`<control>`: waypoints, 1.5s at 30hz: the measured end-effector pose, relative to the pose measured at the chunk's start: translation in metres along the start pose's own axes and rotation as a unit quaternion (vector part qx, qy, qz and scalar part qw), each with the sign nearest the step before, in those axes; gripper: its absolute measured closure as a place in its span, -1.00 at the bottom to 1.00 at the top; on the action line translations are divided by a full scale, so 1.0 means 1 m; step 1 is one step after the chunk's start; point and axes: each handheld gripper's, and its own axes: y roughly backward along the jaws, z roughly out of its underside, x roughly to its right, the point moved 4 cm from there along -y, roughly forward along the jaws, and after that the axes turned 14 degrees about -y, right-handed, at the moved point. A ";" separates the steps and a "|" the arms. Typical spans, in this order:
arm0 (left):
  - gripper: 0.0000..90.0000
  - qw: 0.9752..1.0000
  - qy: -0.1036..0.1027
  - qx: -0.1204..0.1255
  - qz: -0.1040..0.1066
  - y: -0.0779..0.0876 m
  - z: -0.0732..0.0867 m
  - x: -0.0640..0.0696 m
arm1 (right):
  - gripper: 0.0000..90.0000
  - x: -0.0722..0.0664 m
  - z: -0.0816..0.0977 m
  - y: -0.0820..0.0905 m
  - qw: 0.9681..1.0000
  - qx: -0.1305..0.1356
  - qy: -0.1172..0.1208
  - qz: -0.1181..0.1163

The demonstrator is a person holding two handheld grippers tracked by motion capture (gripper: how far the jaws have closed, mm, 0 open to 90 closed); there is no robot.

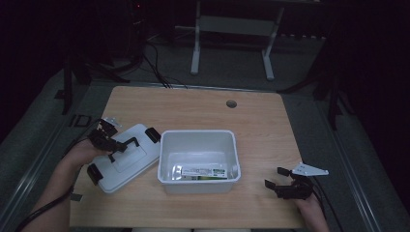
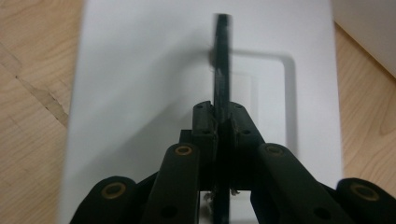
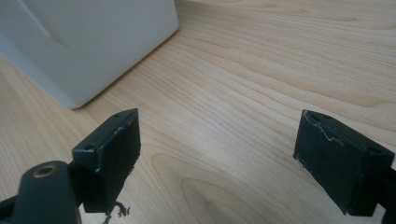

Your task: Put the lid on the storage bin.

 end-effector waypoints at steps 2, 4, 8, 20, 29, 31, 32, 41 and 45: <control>0.86 1.000 0.013 0.005 0.002 0.004 0.001 -0.001 | -0.68 0.001 0.000 0.000 1.000 0.001 -0.002 0.000; 0.86 1.000 0.003 0.003 -0.005 0.010 0.001 -0.001 | -0.68 0.001 0.001 -0.001 1.000 -0.001 -0.002 0.002; 0.86 1.000 0.000 0.009 -0.014 0.026 0.001 0.001 | -0.68 0.002 0.003 -0.002 1.000 -0.002 -0.003 0.005; 0.86 0.998 -0.021 0.046 -0.041 0.096 -0.013 0.007 | -0.68 0.002 0.002 -0.002 1.000 0.001 -0.004 0.007; 0.86 0.995 -0.049 0.077 -0.036 0.135 -0.041 0.023 | -0.68 0.001 0.003 -0.003 1.000 -0.004 -0.002 0.007; 0.86 0.994 -0.059 0.082 -0.031 0.136 -0.051 0.028 | -0.69 0.001 0.003 -0.003 1.000 -0.004 -0.003 0.007; 0.86 0.994 -0.068 0.082 -0.029 0.135 -0.056 0.031 | -0.69 0.001 0.003 -0.003 1.000 -0.003 -0.004 0.006; 0.86 0.984 -0.142 0.105 0.020 0.109 -0.112 0.067 | -0.68 0.000 0.002 -0.003 1.000 -0.002 -0.004 0.002; 0.86 0.978 -0.174 0.105 0.043 0.096 -0.135 0.082 | -0.68 0.000 0.002 -0.003 1.000 -0.001 -0.004 0.001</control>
